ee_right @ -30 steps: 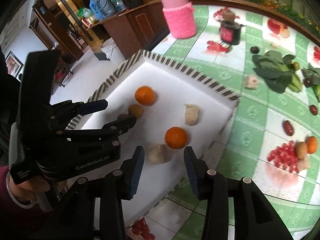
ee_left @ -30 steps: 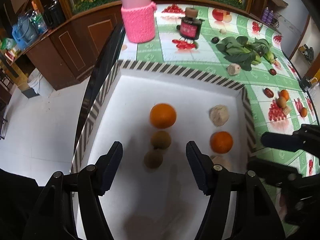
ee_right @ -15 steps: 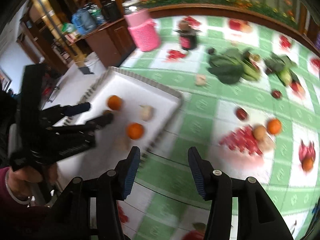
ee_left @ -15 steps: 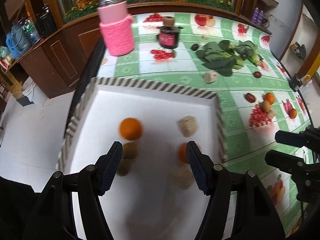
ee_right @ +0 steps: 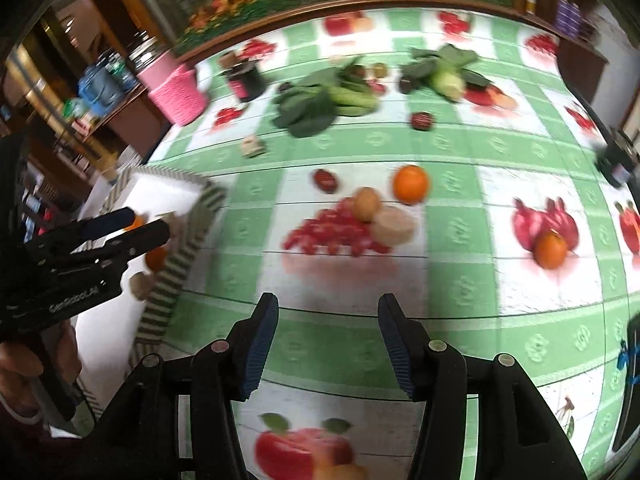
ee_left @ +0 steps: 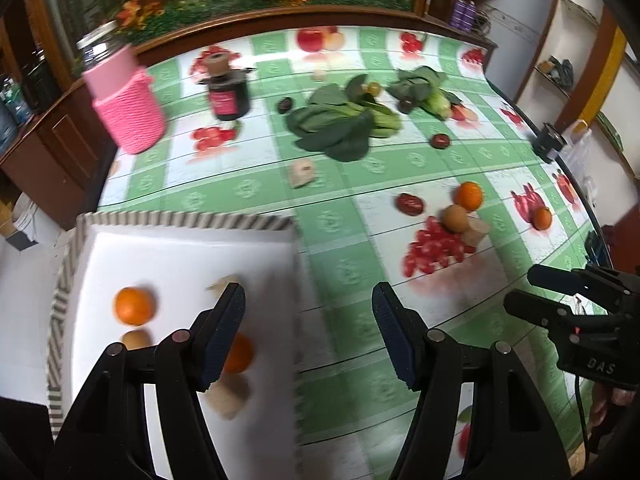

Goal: Organize fruits
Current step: 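Withdraw both tools from the tray toward the fruits on the cloth, then grasp a red date with the left tool while the right tool grasps a brown textured cube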

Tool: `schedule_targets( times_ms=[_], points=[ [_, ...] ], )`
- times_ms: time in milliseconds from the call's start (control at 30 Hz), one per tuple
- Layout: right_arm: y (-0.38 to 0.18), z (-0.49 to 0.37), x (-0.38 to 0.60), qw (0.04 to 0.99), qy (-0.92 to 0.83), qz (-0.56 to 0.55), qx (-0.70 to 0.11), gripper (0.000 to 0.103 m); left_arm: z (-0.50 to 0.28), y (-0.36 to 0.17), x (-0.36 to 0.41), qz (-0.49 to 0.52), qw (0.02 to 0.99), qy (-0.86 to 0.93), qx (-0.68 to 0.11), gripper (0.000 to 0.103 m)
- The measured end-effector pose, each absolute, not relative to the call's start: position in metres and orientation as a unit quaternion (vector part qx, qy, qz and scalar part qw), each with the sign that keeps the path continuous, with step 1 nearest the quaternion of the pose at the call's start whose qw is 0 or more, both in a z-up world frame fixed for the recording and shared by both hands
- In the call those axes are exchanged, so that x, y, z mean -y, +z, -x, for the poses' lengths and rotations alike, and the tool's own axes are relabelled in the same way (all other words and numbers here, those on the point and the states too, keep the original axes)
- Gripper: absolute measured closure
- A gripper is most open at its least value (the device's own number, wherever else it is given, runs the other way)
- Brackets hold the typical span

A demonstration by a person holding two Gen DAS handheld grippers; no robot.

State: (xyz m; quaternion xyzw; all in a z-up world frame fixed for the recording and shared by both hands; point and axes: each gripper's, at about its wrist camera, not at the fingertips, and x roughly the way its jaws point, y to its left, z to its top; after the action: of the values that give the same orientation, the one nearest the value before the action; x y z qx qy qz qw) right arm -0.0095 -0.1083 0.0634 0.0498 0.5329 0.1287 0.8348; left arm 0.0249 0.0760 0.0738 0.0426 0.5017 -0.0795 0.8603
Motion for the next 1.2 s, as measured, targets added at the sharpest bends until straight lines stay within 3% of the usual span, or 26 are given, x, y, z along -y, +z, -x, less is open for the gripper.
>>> schedule_targets(
  times_ms=[400,767,833,900,1200],
  points=[
    [0.051,-0.027,0.129,0.840,0.140,-0.066,-0.520,0.049,-0.054,0.062,-0.036,-0.049,0.852,-0.099,-0.512,0.038],
    [0.032,-0.052,0.124,0.838,0.182,-0.003,-0.515,0.049,-0.074,0.050,-0.023,-0.050,0.842,-0.121,-0.524,0.038],
    [0.028,-0.056,0.121,0.834,0.189,0.011,-0.519,0.051,-0.079,0.048,-0.021,-0.051,0.841,-0.124,-0.524,0.038],
    [0.021,-0.059,0.118,0.829,0.191,0.019,-0.526,0.071,-0.083,0.046,-0.018,-0.053,0.840,-0.127,-0.525,0.038],
    [0.024,-0.050,0.140,0.831,0.179,-0.026,-0.527,0.071,-0.100,0.034,-0.004,-0.052,0.833,-0.150,-0.530,0.038]
  ],
)
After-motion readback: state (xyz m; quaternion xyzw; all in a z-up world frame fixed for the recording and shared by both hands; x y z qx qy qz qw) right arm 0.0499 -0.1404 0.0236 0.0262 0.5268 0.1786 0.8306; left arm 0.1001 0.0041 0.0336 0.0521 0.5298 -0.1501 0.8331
